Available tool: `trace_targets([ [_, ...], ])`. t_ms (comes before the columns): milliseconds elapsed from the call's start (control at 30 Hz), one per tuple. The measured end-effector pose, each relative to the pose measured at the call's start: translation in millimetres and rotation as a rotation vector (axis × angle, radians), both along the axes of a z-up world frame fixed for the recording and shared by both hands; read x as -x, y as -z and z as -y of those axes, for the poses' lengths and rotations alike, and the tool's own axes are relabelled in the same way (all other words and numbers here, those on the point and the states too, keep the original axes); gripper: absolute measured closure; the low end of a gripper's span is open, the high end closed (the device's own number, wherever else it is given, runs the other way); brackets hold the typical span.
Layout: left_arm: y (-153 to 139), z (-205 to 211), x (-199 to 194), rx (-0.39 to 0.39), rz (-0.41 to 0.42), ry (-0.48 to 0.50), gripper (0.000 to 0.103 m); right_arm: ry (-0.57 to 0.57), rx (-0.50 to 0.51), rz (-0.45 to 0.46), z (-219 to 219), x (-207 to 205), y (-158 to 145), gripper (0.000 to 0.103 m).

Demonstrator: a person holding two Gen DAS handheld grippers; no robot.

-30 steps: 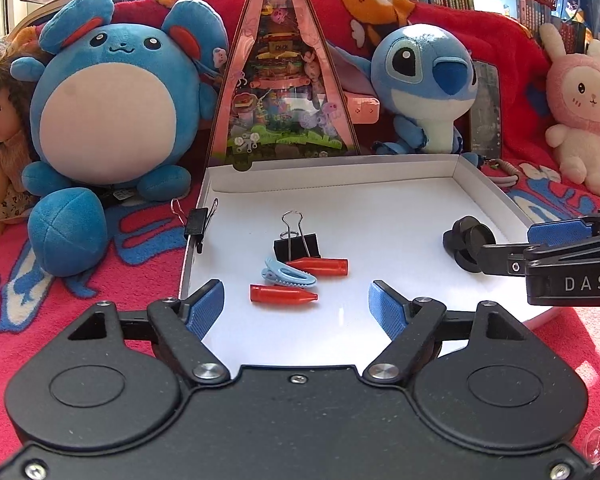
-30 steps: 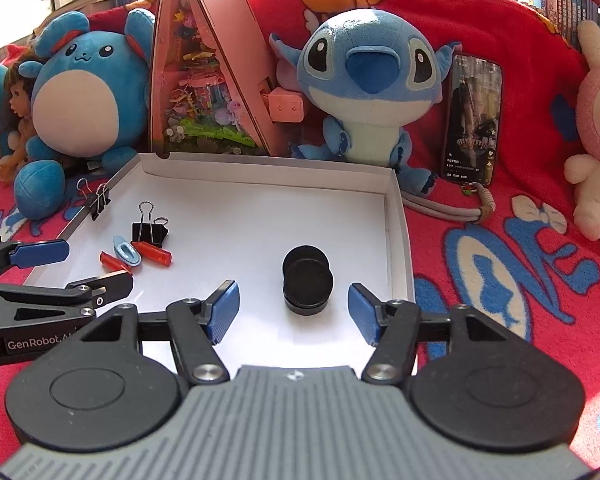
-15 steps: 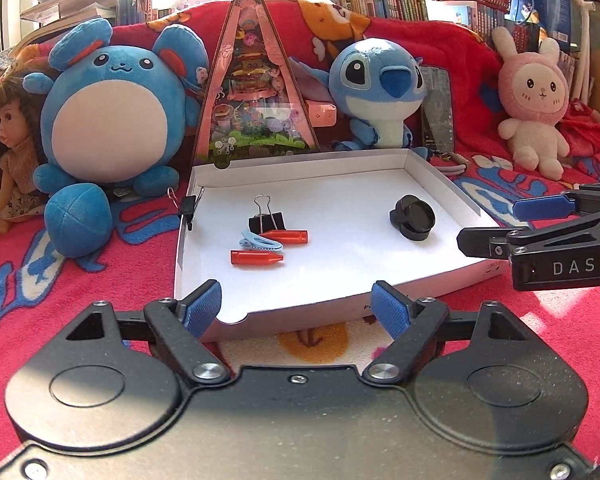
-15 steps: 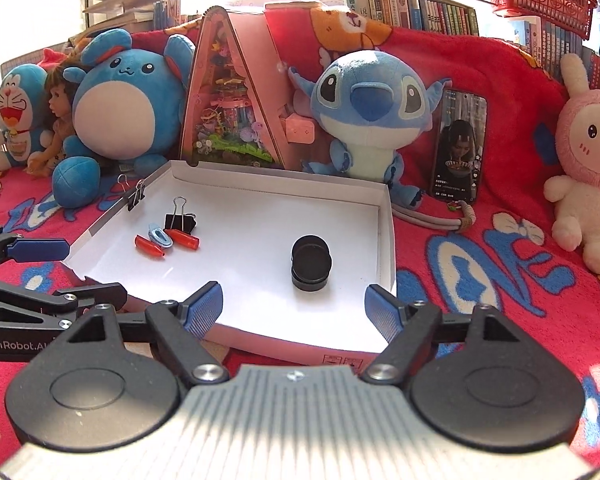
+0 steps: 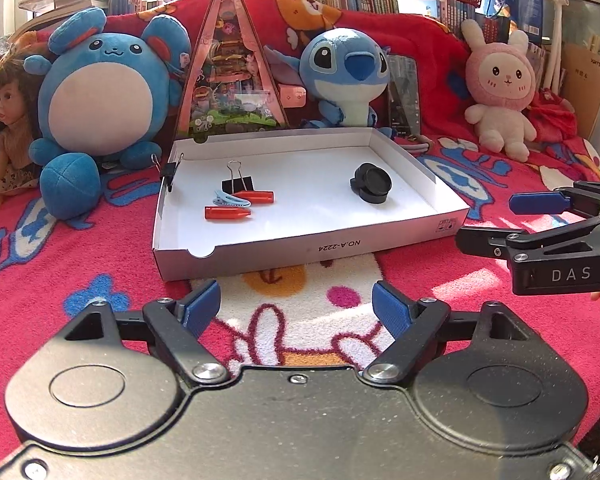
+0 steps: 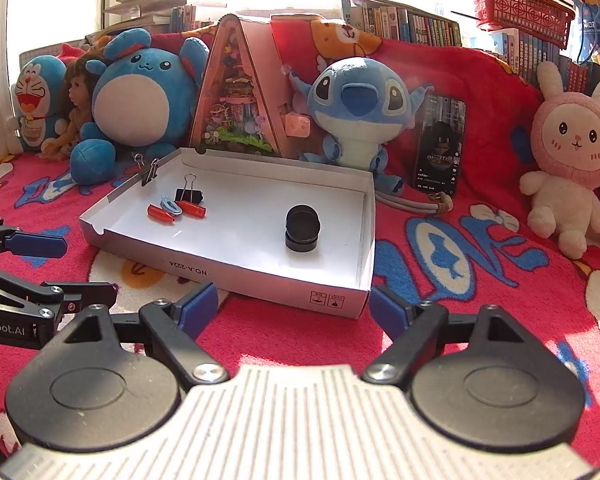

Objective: Organize rigid objects
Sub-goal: 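Grasp the blue hair clip with the left tool while the right tool grasps a brown walnut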

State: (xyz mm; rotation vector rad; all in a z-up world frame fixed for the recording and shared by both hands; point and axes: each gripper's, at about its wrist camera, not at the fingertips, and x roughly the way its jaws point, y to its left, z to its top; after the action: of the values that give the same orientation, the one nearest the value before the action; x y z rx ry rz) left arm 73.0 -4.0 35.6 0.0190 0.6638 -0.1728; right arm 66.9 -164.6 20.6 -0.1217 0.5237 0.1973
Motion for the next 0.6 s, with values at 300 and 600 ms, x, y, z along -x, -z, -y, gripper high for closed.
trace_targets([
  [300,13,6,25,0.002,-0.022,0.027,0.021,-0.001,0.018,-0.003,6,30,12,0.012],
  [600,25,11,47,0.011,-0.046,0.069,0.022,0.013,-0.005,-0.01,14,57,23,0.012],
])
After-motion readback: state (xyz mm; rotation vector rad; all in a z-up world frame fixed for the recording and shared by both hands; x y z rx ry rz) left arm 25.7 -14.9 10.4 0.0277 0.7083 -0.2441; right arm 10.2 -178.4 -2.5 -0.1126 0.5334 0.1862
